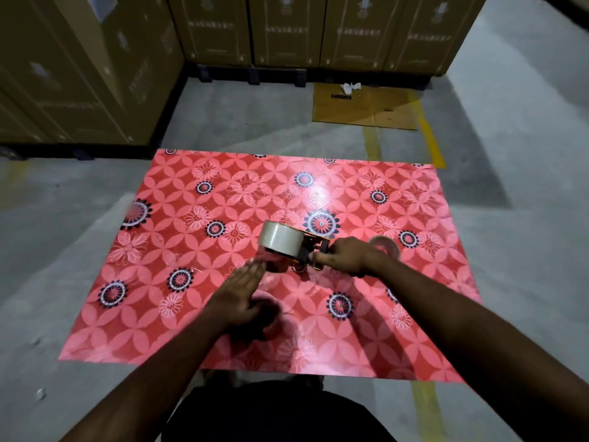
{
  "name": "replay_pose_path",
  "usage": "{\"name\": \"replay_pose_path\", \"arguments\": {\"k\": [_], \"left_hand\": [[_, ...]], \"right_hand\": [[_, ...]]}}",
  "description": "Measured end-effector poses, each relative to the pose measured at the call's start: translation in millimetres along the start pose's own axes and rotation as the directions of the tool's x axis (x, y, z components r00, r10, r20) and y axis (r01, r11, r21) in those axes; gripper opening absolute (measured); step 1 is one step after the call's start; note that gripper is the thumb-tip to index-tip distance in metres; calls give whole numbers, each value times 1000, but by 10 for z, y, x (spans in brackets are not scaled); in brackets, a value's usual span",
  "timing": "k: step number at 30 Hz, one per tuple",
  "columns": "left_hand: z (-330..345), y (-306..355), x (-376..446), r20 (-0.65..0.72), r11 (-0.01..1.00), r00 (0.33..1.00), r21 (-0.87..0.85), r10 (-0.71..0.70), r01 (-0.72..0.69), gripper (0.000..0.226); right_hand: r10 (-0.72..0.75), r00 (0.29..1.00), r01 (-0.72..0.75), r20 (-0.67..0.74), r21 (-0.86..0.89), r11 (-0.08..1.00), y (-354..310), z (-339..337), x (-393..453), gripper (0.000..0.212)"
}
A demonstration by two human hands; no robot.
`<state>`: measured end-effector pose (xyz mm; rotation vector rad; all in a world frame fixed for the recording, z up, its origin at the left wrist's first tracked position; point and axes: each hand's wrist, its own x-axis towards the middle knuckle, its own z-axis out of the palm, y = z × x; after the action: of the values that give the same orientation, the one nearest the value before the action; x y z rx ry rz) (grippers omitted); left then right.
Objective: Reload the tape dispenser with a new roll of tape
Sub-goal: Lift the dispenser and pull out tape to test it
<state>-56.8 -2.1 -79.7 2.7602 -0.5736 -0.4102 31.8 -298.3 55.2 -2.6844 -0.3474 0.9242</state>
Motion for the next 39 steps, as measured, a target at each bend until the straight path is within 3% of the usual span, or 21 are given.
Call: {"name": "replay_pose_path", "arguments": {"k": [4, 9, 13, 20, 23, 25, 26, 27, 28, 29, 30, 31, 34, 39], "left_hand": [[-142, -136, -133, -63, 992, 991, 55, -114, 118, 86], [-170, -503, -252, -68, 976, 978, 83, -197, 202, 84], [-223, -677, -387, -137, 977, 972, 63, -193, 203, 83], [-289, -994, -540, -94, 987, 986, 62, -140, 146, 83], [-309, -1070, -528, -71, 989, 989, 69, -128, 133, 88], [-329, -1070, -518, -66, 992, 993, 72, -100, 105, 90], [-331, -1066, -510, -70, 994, 994, 61, -87, 92, 89], [-325, -1060, -499, -75, 995, 994, 54, -83, 87, 89], [-321, -1050, -479, -78, 994, 994, 61, -82, 87, 88], [-322, -1038, -453, -84, 993, 993, 78, -83, 90, 87], [-326, -1020, -426, -90, 991, 992, 92, -87, 95, 86], [-331, -982, -404, -97, 990, 991, 96, -92, 101, 86], [-346, -835, -375, -111, 992, 990, 82, -91, 100, 85], [-331, -710, -341, -71, 990, 991, 79, -112, 117, 83]], "right_hand": [[10, 978, -15, -206, -27, 1000, -159, 325, 136, 62], [82, 895, -131, -438, -81, 988, -523, 785, 231, 64], [195, 820, -221, -539, 16, 975, -870, 1123, 264, 69], [403, 694, -404, -597, 141, 904, -1301, 1470, 365, 70], [474, 725, -381, -500, 283, 880, -1317, 1489, 441, 66], [481, 770, -251, -418, 495, 832, -1345, 1436, 435, 65], [469, 810, -145, -352, 655, 741, -1365, 1375, 405, 66], [443, 864, -46, -239, 838, 543, -1388, 1313, 368, 65], [364, 930, -32, -59, 971, 238, -1375, 1258, 345, 64], [209, 970, -110, 123, 991, -72, -1348, 1188, 313, 66], [50, 972, -209, 231, 938, -277, -1289, 1153, 305, 70], [-77, 961, -275, 266, 879, -390, -1208, 1151, 313, 72], [-308, 920, -370, 243, 795, -481, -972, 1317, 369, 77], [-470, 855, -464, 220, 728, -504, -807, 1504, 375, 75]]}}
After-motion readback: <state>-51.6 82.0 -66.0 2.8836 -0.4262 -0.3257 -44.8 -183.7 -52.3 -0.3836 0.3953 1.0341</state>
